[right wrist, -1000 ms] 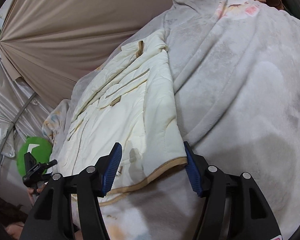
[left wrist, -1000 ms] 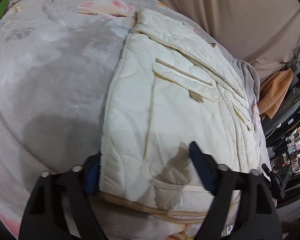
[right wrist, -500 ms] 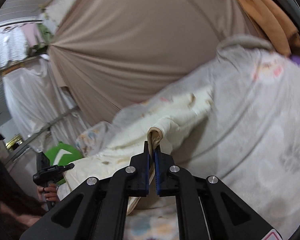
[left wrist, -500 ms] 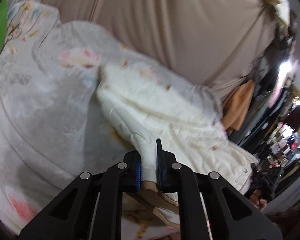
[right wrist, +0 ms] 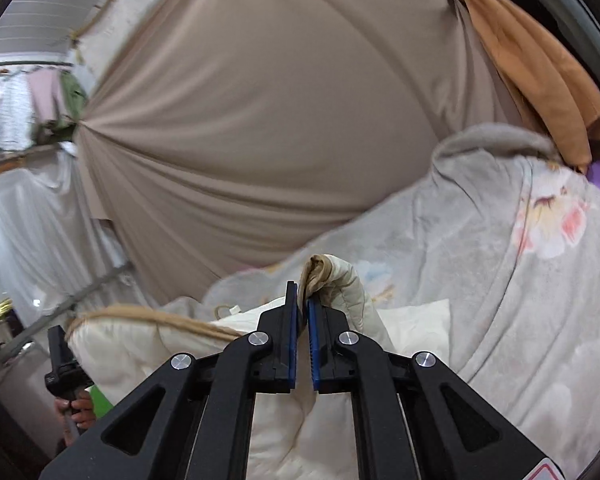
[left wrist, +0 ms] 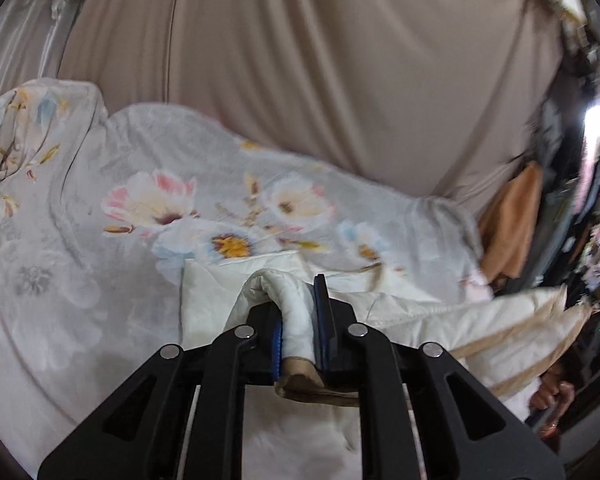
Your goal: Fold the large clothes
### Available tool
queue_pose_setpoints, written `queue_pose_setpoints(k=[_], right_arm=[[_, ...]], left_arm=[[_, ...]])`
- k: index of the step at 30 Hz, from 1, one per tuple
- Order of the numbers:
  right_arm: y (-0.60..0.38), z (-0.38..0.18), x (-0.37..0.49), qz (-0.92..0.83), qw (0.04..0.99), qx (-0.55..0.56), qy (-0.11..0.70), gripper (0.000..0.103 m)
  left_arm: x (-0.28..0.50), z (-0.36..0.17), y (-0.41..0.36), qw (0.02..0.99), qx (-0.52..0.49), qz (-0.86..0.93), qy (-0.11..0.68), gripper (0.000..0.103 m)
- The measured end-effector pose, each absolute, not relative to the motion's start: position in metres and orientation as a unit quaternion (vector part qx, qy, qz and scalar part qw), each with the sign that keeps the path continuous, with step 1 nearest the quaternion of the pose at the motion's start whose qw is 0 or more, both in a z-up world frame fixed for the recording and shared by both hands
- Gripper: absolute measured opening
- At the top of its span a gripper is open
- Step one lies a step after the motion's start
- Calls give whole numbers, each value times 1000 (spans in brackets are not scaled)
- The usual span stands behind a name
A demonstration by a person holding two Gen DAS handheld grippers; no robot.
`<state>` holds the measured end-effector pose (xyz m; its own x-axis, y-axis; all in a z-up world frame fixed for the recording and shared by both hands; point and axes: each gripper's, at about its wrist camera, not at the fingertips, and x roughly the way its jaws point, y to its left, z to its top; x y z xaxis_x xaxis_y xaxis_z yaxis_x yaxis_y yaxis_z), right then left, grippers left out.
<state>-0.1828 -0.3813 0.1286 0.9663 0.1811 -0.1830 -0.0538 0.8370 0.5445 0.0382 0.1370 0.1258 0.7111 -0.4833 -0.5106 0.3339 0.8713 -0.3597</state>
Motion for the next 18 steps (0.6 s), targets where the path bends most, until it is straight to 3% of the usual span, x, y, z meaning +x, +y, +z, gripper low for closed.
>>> queue_pose_setpoints(k=[6, 11, 17, 18], right_arm=[[-399, 75, -71, 9, 934, 279, 224, 8], [-399, 22, -25, -24, 917, 250, 309, 8], [-400, 28, -44, -12, 926, 256, 278, 15], [-402, 34, -53, -6, 927, 267, 263, 17]], left_arm=[[138, 46, 109, 892, -83, -155, 416, 15], [153, 4, 115, 887, -88, -177, 417, 17], [137, 11, 126, 893, -141, -189, 384, 20], [129, 22, 130, 896, -153, -197, 367, 25]])
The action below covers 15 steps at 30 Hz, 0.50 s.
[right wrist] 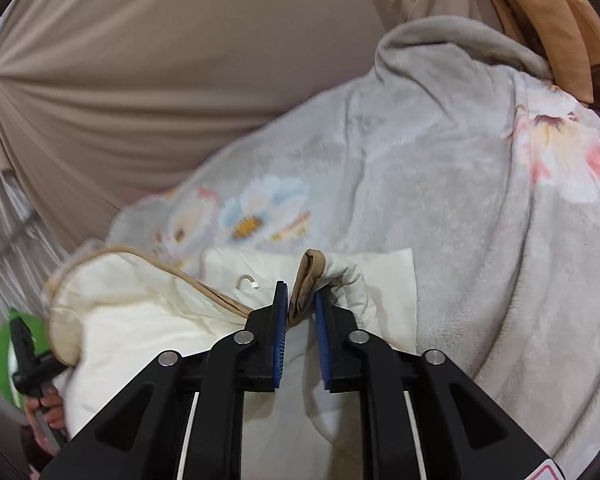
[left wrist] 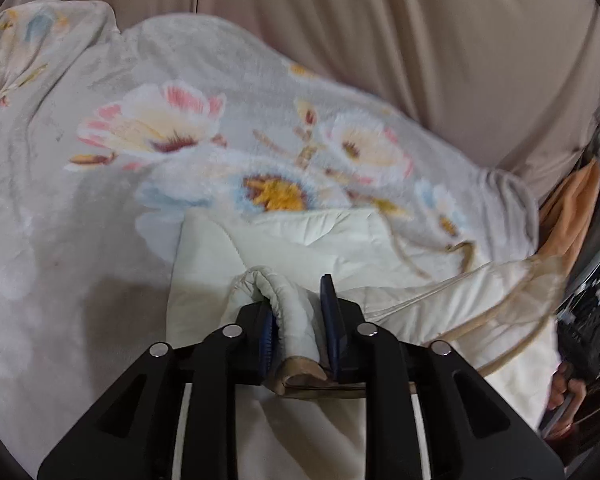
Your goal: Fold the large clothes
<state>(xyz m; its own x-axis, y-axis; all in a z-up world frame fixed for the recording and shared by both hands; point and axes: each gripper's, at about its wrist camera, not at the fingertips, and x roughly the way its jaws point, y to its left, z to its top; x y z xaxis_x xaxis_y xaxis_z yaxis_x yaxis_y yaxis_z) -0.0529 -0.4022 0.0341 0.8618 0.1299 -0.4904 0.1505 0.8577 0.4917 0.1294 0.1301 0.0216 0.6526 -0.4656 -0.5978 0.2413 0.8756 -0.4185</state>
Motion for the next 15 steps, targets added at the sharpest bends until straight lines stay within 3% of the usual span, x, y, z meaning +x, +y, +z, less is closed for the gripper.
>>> queue_pose_setpoints(k=[2, 5, 7, 9, 11, 15], right_arm=[[-406, 51, -74, -7, 934, 282, 219, 46], [-403, 77, -107, -19, 951, 261, 163, 56], [-400, 86, -118, -17, 957, 247, 154, 65], [-398, 87, -118, -11, 958, 234, 166, 70], [-397, 79, -107, -8, 953, 231, 195, 70], [-395, 55, -72, 2, 936, 231, 266, 70]], left_arm=[[112, 45, 140, 901, -169, -221, 333, 35], [91, 75, 152, 902, -186, -244, 305, 52], [74, 97, 159, 926, -175, -211, 260, 86], [61, 112, 159, 950, -149, -181, 207, 98], [69, 112, 150, 954, -121, -171, 215, 98], [128, 69, 124, 913, -103, -193, 345, 98]])
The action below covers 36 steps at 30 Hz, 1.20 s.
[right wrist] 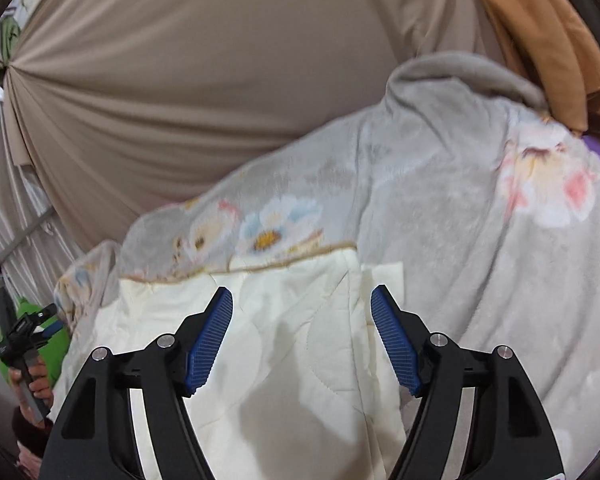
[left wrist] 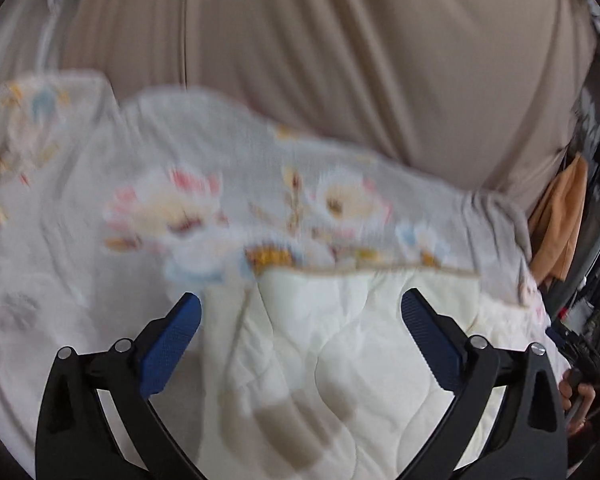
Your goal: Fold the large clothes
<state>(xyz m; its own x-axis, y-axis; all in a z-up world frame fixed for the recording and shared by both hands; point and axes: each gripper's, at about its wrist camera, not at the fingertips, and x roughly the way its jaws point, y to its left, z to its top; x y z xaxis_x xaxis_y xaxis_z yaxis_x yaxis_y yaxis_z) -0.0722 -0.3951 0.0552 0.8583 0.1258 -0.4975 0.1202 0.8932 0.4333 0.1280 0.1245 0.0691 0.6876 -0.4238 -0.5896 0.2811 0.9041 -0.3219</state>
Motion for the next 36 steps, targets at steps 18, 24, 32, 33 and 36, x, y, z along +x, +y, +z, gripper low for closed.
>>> queue_pose_setpoints(k=[18, 24, 32, 33, 36], right_arm=[[-396, 0, -36, -35, 911, 200, 359, 8], [-386, 17, -46, -72, 920, 156, 351, 20], [-343, 96, -82, -56, 958, 134, 249, 32], [-326, 101, -78, -27, 960, 120, 250, 32], [-261, 99, -57, 80, 952, 73, 286, 32]], left_arm=[[173, -5, 122, 878, -109, -162, 437, 13], [160, 6, 122, 904, -75, -126, 401, 34], [86, 92, 98, 945, -23, -158, 284, 49], [76, 99, 79, 943, 2, -181, 278, 53], [59, 93, 21, 922, 64, -246, 291, 54]])
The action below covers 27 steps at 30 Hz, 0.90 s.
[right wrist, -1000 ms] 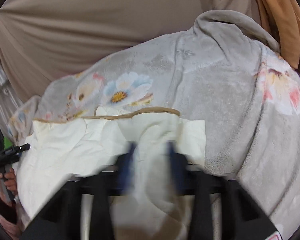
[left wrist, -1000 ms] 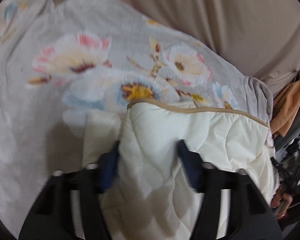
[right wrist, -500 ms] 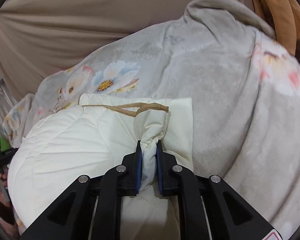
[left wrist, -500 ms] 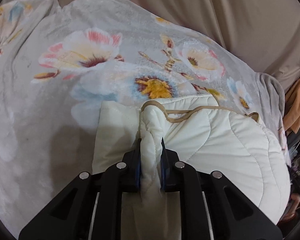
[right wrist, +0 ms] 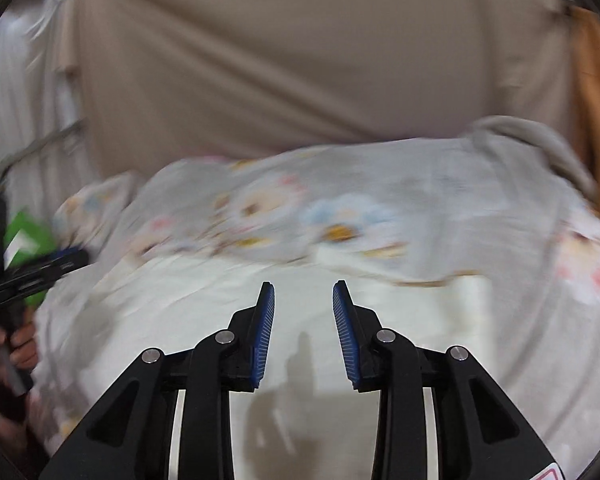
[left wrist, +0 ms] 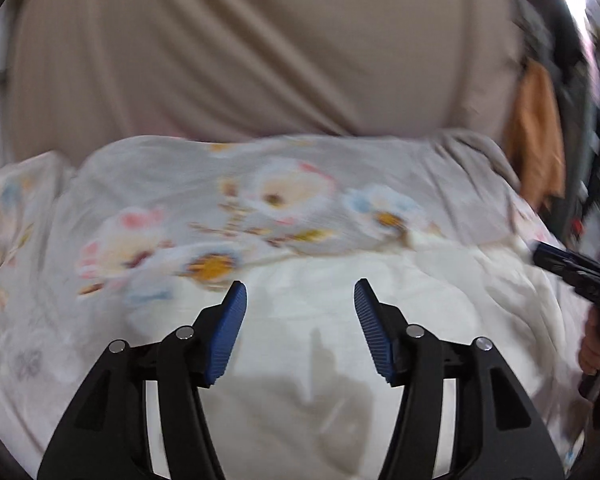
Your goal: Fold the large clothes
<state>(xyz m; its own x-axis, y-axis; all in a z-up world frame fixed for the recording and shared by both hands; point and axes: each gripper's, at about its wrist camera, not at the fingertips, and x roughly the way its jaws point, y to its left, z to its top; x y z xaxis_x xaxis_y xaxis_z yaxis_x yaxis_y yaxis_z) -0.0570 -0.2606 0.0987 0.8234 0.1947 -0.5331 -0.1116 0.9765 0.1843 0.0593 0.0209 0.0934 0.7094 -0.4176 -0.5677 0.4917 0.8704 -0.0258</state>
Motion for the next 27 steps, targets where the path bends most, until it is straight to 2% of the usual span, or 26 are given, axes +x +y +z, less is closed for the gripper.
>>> queue_pose_setpoints(k=[3, 4, 7, 10, 17, 27], right_arm=[[-212, 73, -38, 145, 930, 31, 337, 30], [-201, 64, -34, 153, 924, 12, 351, 26], [-200, 45, -22, 139, 921, -27, 363, 21], [-239, 43, -8, 101, 924, 8, 368, 17], [-319, 31, 23, 19, 921, 60, 385, 17], [-330, 5, 43, 24, 910, 90, 403, 17]], left_arm=[[63, 62, -21, 895, 107, -276, 335, 54], [67, 49, -28, 889, 117, -274, 347, 54], [85, 23, -33, 894, 144, -243, 349, 58], [106, 25, -18, 905, 125, -213, 346, 58], [164, 20, 27, 912, 87, -148, 373, 62], [184, -6, 33, 909, 60, -155, 382, 66]])
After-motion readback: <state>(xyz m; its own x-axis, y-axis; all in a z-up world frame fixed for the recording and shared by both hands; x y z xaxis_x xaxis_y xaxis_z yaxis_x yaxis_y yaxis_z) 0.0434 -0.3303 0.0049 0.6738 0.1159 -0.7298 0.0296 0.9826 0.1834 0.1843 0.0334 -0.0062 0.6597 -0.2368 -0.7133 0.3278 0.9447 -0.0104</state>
